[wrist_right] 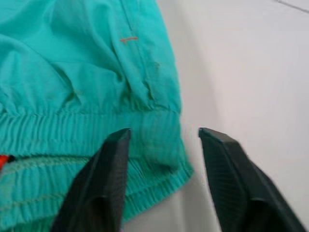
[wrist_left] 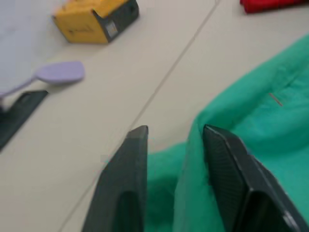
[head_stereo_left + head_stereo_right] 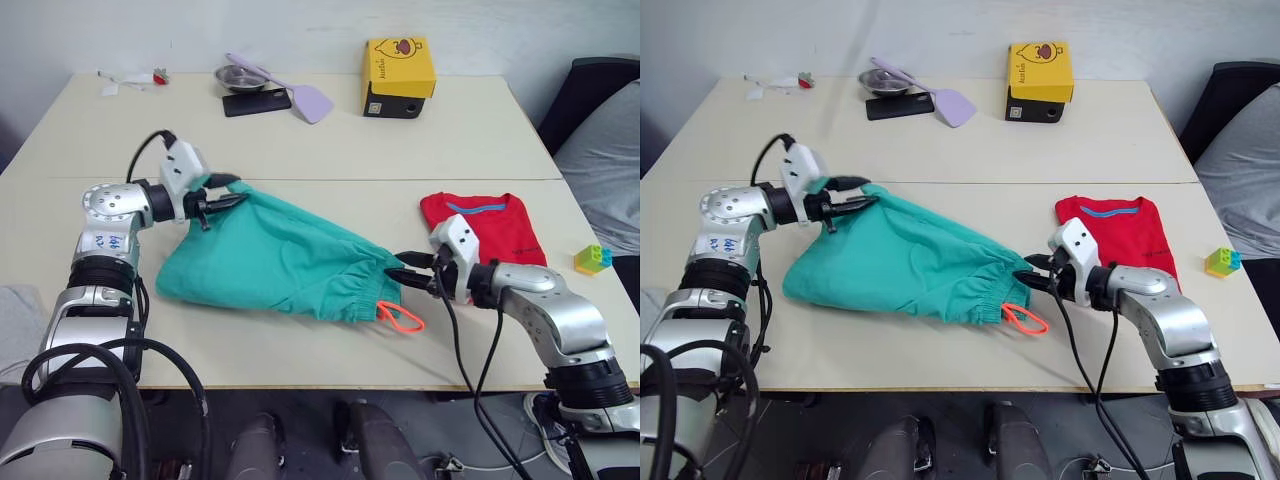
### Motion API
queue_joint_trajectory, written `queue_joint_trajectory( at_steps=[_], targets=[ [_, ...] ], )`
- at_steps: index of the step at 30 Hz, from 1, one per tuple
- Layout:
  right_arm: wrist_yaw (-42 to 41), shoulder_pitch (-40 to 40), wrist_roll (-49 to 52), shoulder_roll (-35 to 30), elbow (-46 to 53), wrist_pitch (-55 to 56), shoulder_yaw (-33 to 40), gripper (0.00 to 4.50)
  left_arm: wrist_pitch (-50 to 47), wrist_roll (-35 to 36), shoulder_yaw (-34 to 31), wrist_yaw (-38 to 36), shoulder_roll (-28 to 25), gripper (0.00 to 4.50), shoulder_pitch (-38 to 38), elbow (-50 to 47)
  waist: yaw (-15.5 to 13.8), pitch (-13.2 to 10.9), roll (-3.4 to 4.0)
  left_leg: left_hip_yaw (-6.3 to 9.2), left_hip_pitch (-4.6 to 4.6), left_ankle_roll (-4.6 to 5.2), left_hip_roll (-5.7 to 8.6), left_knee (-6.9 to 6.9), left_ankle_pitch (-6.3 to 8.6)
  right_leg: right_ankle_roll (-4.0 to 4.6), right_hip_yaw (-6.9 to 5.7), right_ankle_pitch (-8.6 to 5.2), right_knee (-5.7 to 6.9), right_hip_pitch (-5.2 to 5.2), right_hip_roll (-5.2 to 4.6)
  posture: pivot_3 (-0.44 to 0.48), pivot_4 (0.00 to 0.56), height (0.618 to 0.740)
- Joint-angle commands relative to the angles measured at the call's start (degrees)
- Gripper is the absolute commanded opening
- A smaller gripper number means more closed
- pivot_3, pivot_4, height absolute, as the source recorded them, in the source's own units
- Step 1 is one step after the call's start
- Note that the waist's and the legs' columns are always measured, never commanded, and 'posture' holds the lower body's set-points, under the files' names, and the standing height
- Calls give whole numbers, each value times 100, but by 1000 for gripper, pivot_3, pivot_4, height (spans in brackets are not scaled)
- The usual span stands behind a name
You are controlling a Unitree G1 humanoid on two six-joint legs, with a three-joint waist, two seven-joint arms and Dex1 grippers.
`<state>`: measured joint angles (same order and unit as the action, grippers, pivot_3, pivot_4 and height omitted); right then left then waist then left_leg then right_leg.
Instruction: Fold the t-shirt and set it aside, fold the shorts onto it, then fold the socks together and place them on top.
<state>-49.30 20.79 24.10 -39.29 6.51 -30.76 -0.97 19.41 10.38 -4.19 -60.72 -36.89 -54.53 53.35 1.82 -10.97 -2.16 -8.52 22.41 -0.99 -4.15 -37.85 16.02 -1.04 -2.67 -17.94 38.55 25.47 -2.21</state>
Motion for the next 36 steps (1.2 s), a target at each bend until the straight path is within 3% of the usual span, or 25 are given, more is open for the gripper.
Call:
queue_joint_trajectory(
  at_steps=[1,3,5,9,12,17,23,25,28,32,36],
  targets=[
    [-388,-47,108,-171,278,546,363,3594,4,400,-392,-171,-164,3209,293,-576,2,0,0,-1,0,-1,-2,0,0,0,0,0,0,0,2,0,150,740],
    [-1003,-183,407,-208,586,1015,509,4334,-167,729,-657,-382,-367,3854,865,-1345,8,0,0,0,-2,-3,-3,-1,-2,0,0,0,1,0,6,0,150,740],
    [-1400,-309,630,-232,952,1119,467,4500,-374,978,-778,-660,-584,4479,1496,-2181,29,0,0,0,-3,-9,-13,0,-1,0,2,0,1,0,17,0,150,740],
    [-1668,-446,473,-157,1388,1282,-17,4500,-497,1203,-726,-1177,-944,4479,2868,-3855,15,1,-1,2,-11,-22,-33,-1,1,2,6,-1,0,-8,33,0,150,740],
    [-1400,-456,-11,40,1461,1444,-510,4500,-402,1077,-641,-1350,-1119,4479,3724,-4522,-7,4,-5,3,-17,-18,-32,-2,3,4,9,0,1,-13,31,0,150,740],
    [-490,-341,-2015,371,828,2544,-1587,4500,474,-49,-281,-683,-918,4479,4072,-4115,-36,6,-6,8,-19,12,-32,0,21,16,4,5,-3,-14,30,0,150,740],
    [17,-271,-2964,478,400,3024,-1907,4500,984,-752,24,-12,-822,4479,3740,-3446,-22,9,-9,3,-13,20,-24,0,25,17,3,6,-5,-10,21,0,150,740],
    [102,-307,-3114,470,338,3123,-1938,4140,1114,-1046,141,270,-823,4500,3543,-3112,-22,10,-9,3,-15,20,-24,0,25,17,3,6,-2,-10,21,0,150,740],
    [169,-351,-3153,490,309,3273,-1888,3322,1177,-1255,273,554,-798,3891,3289,-2737,-23,11,-8,2,-22,20,-24,0,25,17,3,6,1,-14,22,0,150,740],
    [1,-373,-2975,311,255,3549,-1678,1822,711,-435,446,-317,-875,2572,3475,-3139,-21,12,-8,1,-24,20,-24,0,24,17,2,6,6,-16,22,0,150,740],
    [-321,-343,-2714,8,-63,3955,-1483,388,-81,413,394,-1133,-1201,1262,4189,-4173,8,12,-7,-7,-22,8,-29,0,20,21,6,4,0,-15,25,0,150,740]
  ],
)
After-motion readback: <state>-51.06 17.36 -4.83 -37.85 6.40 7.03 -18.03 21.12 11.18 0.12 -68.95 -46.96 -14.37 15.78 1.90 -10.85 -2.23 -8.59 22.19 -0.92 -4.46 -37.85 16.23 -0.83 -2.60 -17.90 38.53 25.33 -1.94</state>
